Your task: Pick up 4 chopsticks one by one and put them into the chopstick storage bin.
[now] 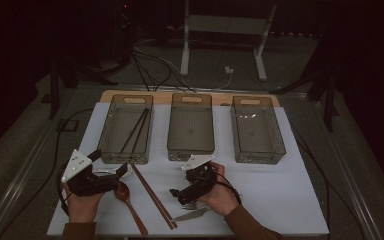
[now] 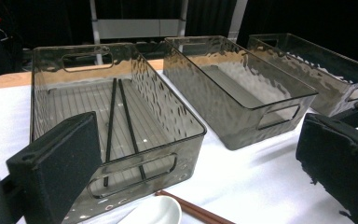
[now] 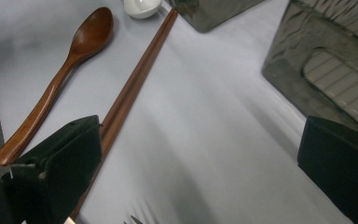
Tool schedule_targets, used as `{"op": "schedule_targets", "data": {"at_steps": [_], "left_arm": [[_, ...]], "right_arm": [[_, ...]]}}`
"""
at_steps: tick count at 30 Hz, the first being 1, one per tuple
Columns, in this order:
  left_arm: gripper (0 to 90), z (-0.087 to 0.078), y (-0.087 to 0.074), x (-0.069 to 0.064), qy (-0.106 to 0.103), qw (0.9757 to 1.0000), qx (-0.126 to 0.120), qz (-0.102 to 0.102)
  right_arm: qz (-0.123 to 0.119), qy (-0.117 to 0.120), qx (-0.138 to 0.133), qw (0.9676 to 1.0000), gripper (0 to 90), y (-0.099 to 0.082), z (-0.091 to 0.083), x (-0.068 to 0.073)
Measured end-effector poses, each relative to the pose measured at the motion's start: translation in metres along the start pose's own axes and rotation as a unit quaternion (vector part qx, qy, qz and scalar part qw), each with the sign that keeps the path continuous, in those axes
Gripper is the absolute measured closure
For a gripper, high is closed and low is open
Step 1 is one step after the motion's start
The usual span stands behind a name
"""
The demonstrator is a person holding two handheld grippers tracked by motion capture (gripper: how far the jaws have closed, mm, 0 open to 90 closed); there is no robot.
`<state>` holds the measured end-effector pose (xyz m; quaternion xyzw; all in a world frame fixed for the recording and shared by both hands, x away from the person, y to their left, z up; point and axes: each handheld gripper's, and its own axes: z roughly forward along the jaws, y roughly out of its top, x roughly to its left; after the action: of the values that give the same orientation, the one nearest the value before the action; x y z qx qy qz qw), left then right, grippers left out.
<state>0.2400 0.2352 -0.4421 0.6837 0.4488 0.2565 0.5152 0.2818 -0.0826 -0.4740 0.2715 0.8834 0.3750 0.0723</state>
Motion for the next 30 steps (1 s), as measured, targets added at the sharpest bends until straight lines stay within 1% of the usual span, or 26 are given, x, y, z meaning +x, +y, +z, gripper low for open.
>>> {"op": "schedule_targets", "data": {"at_steps": [6,9,11,14,17,30], "left_arm": [[1.0,-0.001,0.000,0.000,0.001,1.0000,0.000,0.001],[1.0,-0.001,0.000,0.000,0.001,1.0000,-0.001,0.002],[1.0,-0.001,0.001,0.000,0.001,1.0000,-0.001,0.002],[1.0,-0.001,0.001,0.000,0.001,1.0000,-0.001,0.002],[1.0,-0.001,0.001,0.000,0.001,1.0000,-0.001,0.002],[1.0,-0.002,0.001,0.000,0.002,1.0000,-0.001,0.004]], "right_arm": [[-0.007,0.005,0.010,0.9999,0.0,0.002,0.010,0.007],[-0.006,0.010,0.017,0.9998,0.0,0.002,0.015,0.010],[-0.011,0.013,0.021,0.9996,0.0,0.002,0.018,0.013],[-0.012,0.019,0.024,0.9995,0.0,0.002,0.022,0.018],[-0.017,0.022,0.030,0.9992,0.0,0.002,0.027,0.021],[-0.014,0.031,0.037,0.9987,0.0,0.000,0.041,0.029]]}}
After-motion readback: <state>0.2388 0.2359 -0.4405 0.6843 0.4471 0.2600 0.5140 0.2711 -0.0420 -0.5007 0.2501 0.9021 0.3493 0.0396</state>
